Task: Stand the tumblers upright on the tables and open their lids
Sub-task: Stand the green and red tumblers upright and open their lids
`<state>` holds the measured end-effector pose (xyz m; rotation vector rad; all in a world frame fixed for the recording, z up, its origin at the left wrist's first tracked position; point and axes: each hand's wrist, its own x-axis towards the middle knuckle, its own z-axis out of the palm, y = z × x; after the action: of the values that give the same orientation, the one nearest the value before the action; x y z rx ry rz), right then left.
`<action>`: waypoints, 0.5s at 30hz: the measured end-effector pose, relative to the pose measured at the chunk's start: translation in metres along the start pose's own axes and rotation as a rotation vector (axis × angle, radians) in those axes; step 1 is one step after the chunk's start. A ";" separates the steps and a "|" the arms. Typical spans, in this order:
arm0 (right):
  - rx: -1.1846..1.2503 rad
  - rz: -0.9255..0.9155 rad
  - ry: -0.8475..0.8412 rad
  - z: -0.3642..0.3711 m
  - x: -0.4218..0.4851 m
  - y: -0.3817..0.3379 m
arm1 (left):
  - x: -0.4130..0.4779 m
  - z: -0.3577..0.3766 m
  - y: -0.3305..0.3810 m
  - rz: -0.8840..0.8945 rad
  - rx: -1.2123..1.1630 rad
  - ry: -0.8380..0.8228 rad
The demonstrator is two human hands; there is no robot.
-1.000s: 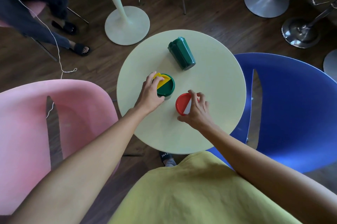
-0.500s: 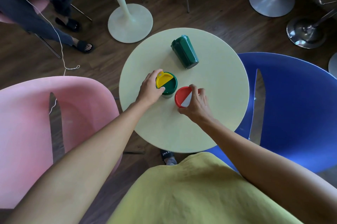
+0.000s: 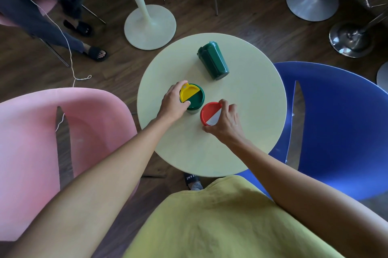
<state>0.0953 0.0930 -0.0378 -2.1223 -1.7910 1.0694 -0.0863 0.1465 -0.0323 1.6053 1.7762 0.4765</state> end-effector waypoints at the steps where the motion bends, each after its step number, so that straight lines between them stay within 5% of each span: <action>1: 0.002 -0.001 0.006 0.000 0.000 0.000 | 0.000 0.000 0.000 -0.001 0.000 0.000; 15: -0.093 0.015 0.056 -0.015 0.002 0.000 | -0.001 -0.001 0.005 -0.013 0.009 0.011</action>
<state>0.1050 0.0990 -0.0276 -2.1991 -1.8351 0.9376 -0.0834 0.1463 -0.0276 1.5989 1.7986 0.4724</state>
